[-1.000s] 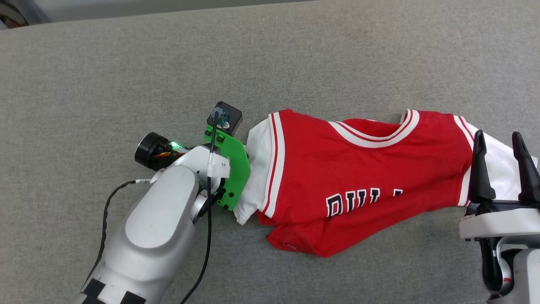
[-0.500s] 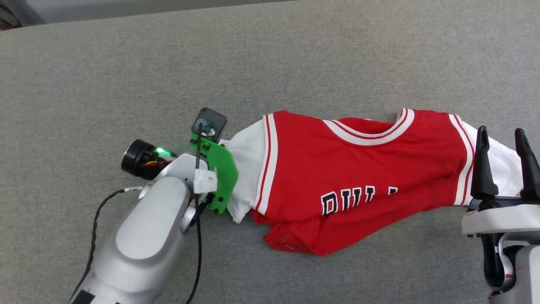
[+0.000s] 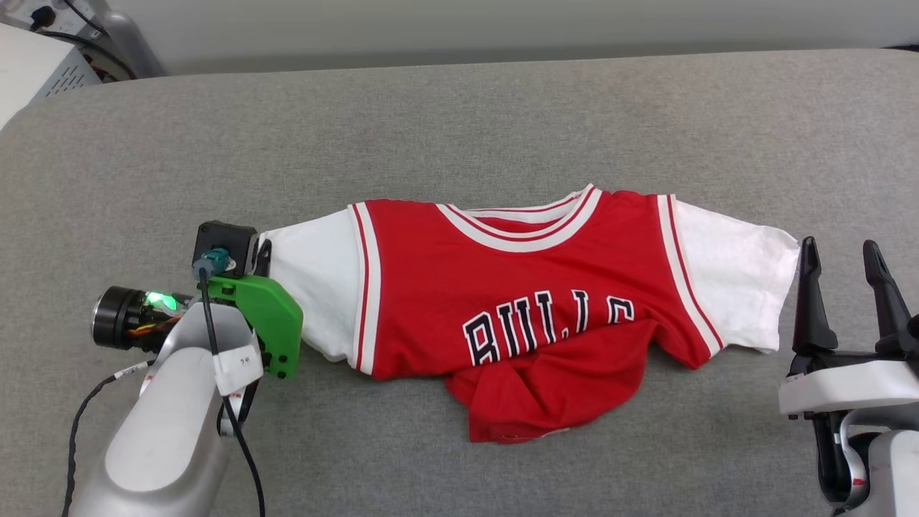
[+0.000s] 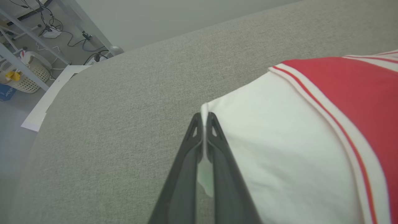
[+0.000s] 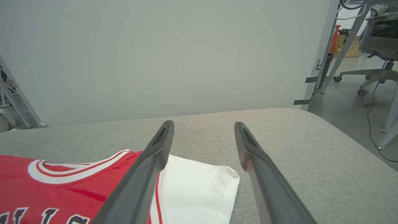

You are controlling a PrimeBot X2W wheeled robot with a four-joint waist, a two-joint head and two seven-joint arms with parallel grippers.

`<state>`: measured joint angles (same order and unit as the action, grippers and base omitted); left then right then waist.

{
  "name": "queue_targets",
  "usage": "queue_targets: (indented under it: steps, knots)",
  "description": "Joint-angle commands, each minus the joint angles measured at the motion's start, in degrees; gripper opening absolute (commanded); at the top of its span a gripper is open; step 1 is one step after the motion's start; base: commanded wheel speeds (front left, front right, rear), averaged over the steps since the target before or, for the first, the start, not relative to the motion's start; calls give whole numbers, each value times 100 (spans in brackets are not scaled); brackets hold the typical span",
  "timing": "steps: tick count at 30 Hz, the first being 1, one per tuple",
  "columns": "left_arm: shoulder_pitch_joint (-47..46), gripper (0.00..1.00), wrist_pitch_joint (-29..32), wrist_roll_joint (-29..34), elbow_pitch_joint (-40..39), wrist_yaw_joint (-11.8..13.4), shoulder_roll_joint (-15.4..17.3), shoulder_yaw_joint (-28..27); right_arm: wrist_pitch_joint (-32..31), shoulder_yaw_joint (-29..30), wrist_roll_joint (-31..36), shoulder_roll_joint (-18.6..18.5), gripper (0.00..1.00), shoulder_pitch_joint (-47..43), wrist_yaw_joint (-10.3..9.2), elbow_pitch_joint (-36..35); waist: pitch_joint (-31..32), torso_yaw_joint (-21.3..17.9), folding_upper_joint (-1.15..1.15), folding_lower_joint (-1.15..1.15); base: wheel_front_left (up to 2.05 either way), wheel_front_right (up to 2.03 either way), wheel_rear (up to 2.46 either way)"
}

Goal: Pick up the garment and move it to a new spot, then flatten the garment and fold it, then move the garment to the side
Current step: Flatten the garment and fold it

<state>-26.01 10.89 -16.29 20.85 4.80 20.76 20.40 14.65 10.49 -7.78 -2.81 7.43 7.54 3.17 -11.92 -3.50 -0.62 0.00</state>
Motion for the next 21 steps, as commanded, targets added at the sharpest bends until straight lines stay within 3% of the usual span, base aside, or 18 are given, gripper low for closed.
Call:
queue_targets:
  steps: [1,5,6,7,14,21]
  knots:
    - [90,0,-161,87,-15,10,83,66,34,-1,49,-7,100,-51,-5,28,49,120,62,0,0,0,0]
    - [98,0,-642,179,414,-90,41,202,34,-94,106,-7,100,-29,-5,132,8,163,62,0,0,0,0]
    - [73,36,-817,181,547,-40,-2,178,35,-108,118,-7,100,-15,-5,158,17,170,62,0,0,0,0]
    - [56,100,-939,182,657,-2,-39,164,35,-110,122,-7,100,-11,-5,173,32,182,62,0,0,0,0]
    - [-11,100,-1870,79,1183,108,-248,43,28,-88,183,-7,100,-71,-5,218,274,306,62,0,0,0,0]
    - [277,100,-2517,12,772,75,-197,-97,-71,-70,193,-8,100,-220,-5,99,615,461,62,0,0,0,0]
